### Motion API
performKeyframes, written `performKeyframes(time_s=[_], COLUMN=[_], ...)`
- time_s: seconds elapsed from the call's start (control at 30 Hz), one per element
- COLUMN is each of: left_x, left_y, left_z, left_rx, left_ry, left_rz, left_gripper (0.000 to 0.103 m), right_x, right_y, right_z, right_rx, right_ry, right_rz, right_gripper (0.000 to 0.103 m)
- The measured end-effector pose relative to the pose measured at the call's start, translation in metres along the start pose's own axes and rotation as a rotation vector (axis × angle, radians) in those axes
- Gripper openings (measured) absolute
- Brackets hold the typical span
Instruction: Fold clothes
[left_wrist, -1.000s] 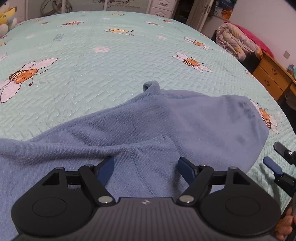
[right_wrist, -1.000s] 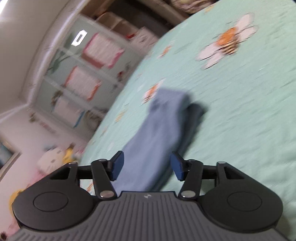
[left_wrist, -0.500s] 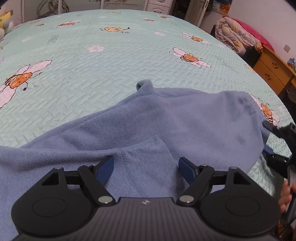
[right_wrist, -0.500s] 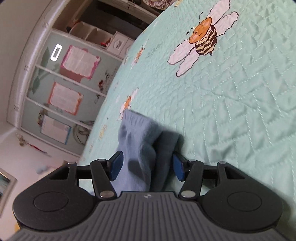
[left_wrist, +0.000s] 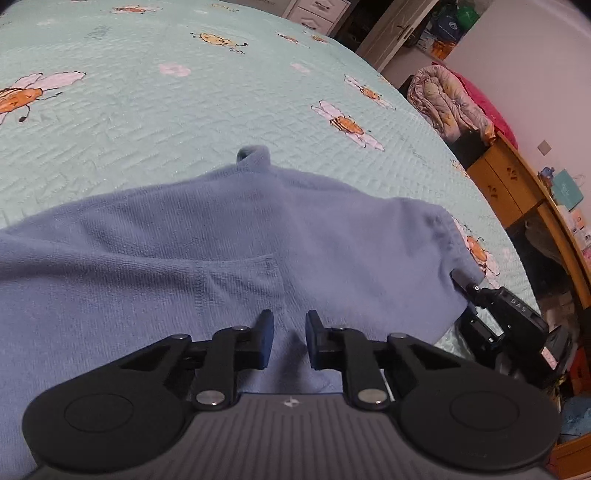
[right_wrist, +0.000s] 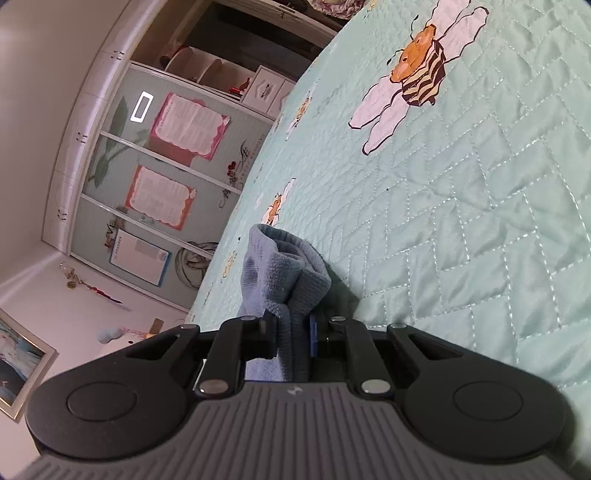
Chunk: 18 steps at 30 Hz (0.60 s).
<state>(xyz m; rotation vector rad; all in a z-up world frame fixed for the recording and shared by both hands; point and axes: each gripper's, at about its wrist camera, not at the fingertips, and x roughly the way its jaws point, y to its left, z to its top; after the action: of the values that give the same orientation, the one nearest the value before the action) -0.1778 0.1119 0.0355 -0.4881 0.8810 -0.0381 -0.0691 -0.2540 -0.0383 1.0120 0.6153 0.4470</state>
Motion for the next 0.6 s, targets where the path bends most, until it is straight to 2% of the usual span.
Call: performKeyframes(time_s=[0.07,0.37,0.5,0.6], left_x=[0.005,0.007,0.01,0.013], left_y=[0.003,0.002,0.006,0.01], left_z=[0.001,0.004,0.007,0.008], left_rx=[-0.005,0.024,0.013,-0.011], left_ry=[0.008,0.037,0.058,0.063], left_rz=[0.022,0.063,0.059,0.041], left_gripper=[0.008,0.007,0.007,0.007], right_x=[-0.005,-0.008,-0.022,-0.034], right_y=[-0.001,0.022,0.051,0.092], right_z=[-0.004,-0.004,-0.009,-0.014], right_rx=[-0.025,-0.127,-0.247,-0.38], right_ry=[0.001,-0.005,-0.043,-0.058], right_rz=[-0.005,-0.008,0.027,0.052], right_gripper=[0.014,0.012,0.011,0.011])
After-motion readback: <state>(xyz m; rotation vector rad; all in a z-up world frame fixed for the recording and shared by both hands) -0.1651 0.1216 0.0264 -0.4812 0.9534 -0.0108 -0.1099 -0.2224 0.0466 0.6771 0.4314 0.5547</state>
